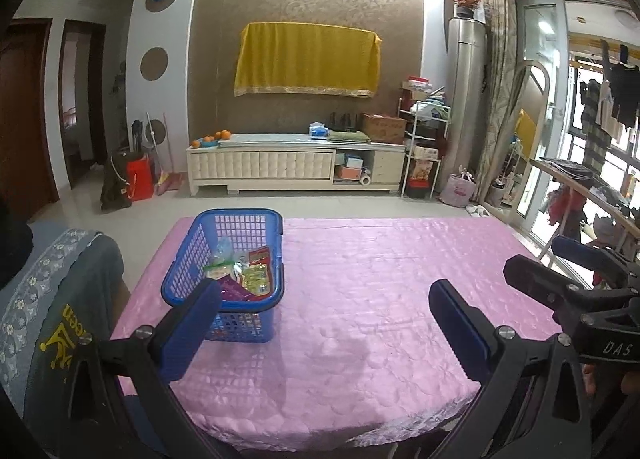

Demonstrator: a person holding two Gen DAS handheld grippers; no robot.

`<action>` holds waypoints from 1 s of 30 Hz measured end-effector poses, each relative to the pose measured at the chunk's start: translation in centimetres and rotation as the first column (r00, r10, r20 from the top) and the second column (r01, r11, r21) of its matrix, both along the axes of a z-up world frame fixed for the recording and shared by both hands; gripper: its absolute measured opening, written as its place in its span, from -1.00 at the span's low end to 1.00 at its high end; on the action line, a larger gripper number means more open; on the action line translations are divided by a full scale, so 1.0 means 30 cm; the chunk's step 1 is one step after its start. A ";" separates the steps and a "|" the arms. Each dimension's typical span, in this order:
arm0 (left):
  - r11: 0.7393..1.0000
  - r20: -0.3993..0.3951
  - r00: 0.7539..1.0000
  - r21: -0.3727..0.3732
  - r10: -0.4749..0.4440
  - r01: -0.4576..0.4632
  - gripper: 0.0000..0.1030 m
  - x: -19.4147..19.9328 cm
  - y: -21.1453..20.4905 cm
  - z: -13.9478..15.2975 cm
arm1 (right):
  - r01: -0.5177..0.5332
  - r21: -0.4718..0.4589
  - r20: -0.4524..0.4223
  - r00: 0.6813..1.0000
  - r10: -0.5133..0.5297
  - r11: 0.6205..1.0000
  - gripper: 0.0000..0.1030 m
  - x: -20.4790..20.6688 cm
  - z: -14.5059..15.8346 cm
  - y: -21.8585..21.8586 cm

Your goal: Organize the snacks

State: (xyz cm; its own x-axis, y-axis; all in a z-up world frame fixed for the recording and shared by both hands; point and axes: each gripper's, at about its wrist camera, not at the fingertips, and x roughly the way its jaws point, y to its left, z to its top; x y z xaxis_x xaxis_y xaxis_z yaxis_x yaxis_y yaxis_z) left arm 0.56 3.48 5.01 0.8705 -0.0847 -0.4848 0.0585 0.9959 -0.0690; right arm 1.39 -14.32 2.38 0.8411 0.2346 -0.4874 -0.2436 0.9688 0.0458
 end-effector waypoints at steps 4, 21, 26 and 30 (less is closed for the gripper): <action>1.000 0.007 1.000 0.014 -0.002 0.002 0.99 -0.014 -0.007 0.005 | 0.011 0.015 0.000 1.000 -0.011 1.000 1.00 -0.016 0.000 -0.017; 1.000 -0.003 1.000 0.009 -0.005 0.005 0.99 -0.044 -0.022 -0.003 | 0.013 0.026 -0.017 1.000 -0.013 1.000 1.00 -0.057 -0.029 -0.031; 1.000 -0.011 1.000 0.005 -0.004 0.004 0.99 -0.045 -0.023 -0.002 | 0.010 0.031 -0.024 1.000 -0.009 0.999 1.00 -0.061 -0.031 -0.029; 1.000 -0.009 1.000 0.006 -0.002 0.002 0.99 -0.047 -0.024 0.001 | 0.007 0.036 -0.027 1.000 -0.006 0.999 1.00 -0.064 -0.031 -0.026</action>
State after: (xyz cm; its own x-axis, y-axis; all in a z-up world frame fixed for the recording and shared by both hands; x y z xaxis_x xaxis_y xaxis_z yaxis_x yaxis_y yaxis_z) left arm -0.87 2.77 5.02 0.8661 -0.0838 -0.4928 0.0604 0.9962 -0.0632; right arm -0.51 -15.10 1.43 0.8291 0.2472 -0.5015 -0.2355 0.9679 0.0876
